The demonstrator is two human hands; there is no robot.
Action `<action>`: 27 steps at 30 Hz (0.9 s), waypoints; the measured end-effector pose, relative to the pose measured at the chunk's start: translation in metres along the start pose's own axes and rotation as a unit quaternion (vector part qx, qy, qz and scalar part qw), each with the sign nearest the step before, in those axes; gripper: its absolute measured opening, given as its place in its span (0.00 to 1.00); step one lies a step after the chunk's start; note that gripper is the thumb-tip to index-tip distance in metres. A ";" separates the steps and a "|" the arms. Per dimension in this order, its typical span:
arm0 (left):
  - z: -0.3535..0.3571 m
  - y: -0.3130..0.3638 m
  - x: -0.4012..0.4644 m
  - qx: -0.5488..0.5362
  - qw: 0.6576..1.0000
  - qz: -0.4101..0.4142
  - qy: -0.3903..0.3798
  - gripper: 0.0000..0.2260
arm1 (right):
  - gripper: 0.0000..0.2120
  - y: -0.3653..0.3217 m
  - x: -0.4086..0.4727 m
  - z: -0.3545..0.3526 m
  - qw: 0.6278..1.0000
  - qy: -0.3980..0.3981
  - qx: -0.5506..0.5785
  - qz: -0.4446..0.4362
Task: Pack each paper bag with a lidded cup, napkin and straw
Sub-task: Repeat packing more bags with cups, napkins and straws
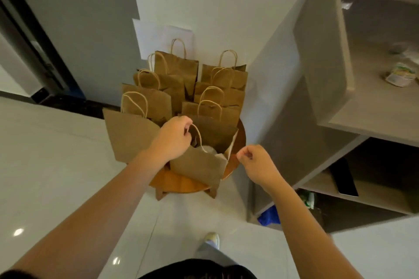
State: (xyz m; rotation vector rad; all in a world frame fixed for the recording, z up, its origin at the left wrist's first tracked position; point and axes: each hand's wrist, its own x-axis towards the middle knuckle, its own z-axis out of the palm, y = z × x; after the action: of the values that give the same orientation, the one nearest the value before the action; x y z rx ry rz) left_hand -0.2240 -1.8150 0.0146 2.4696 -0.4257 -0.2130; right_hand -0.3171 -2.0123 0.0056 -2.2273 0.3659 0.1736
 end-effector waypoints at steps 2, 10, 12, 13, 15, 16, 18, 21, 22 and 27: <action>0.007 -0.027 0.008 0.040 0.997 -0.048 -0.033 0.25 | 0.10 0.014 0.014 0.014 0.998 -0.053 -0.024 0.003; 0.037 -0.048 0.053 0.215 0.968 0.068 -0.105 0.26 | 0.07 0.029 0.058 0.042 0.951 -0.125 -0.258 -0.117; 0.042 -0.043 0.067 0.224 0.959 0.113 -0.129 0.24 | 0.11 0.026 0.069 0.037 0.922 -0.148 -0.330 -0.142; 0.043 -0.041 0.074 0.223 0.957 0.121 -0.143 0.23 | 0.12 0.023 0.075 0.034 0.909 -0.168 -0.354 -0.145; 0.046 -0.038 0.086 0.222 0.953 0.117 -0.171 0.22 | 0.12 0.019 0.082 0.030 0.896 -0.199 -0.371 -0.142; 0.047 -0.038 0.090 0.218 0.953 0.110 -0.179 0.20 | 0.11 0.018 0.086 0.030 0.897 -0.201 -0.369 -0.139; 0.050 -0.040 0.095 0.196 0.959 0.090 -0.182 0.15 | 0.11 0.021 0.091 0.030 0.908 -0.164 -0.357 -0.143; 0.051 -0.047 0.098 0.168 0.971 0.074 -0.154 0.07 | 0.13 0.026 0.094 0.027 0.929 -0.071 -0.335 -0.139; 0.051 -0.048 0.099 0.169 0.972 0.072 -0.145 0.05 | 0.13 0.028 0.093 0.025 0.933 -0.063 -0.327 -0.137; 0.050 -0.052 0.100 0.165 0.974 0.077 -0.133 0.05 | 0.09 0.033 0.088 0.028 0.961 -0.073 -0.247 -0.103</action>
State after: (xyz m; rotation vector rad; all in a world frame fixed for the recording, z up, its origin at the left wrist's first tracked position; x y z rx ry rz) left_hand -0.1294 -1.8381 -0.0615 2.7238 -0.8209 -0.4430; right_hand -0.2448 -2.0279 -0.0586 -2.7050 0.0016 0.3473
